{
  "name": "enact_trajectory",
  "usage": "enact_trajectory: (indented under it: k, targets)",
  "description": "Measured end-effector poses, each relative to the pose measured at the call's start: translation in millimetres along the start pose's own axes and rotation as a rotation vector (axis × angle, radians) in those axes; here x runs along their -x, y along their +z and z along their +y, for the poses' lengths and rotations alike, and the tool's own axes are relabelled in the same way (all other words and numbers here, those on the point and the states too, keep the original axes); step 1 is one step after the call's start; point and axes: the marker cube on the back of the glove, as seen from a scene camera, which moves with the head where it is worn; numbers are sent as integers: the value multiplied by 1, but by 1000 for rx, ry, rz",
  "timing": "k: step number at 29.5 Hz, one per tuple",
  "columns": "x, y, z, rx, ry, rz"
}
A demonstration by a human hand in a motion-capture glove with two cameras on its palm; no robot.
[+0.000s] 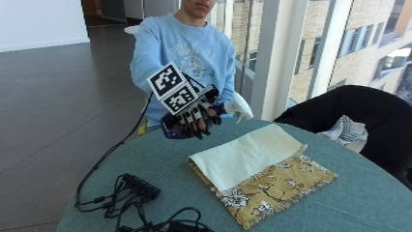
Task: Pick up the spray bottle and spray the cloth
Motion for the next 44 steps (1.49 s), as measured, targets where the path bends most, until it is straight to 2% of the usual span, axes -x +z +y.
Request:
enact_trajectory:
  k: [10,15,20,26,31,44]
  targets:
    - [4,3,-2,5,9,-4]
    - [15,9,3,-45,-44,-33]
    - [49,27,15,-133,-195,-153]
    - [118,73,24,-255,-490,-360]
    - [165,116,26,-267,-721,-413]
    - [210,212,12,-165,-919,-443]
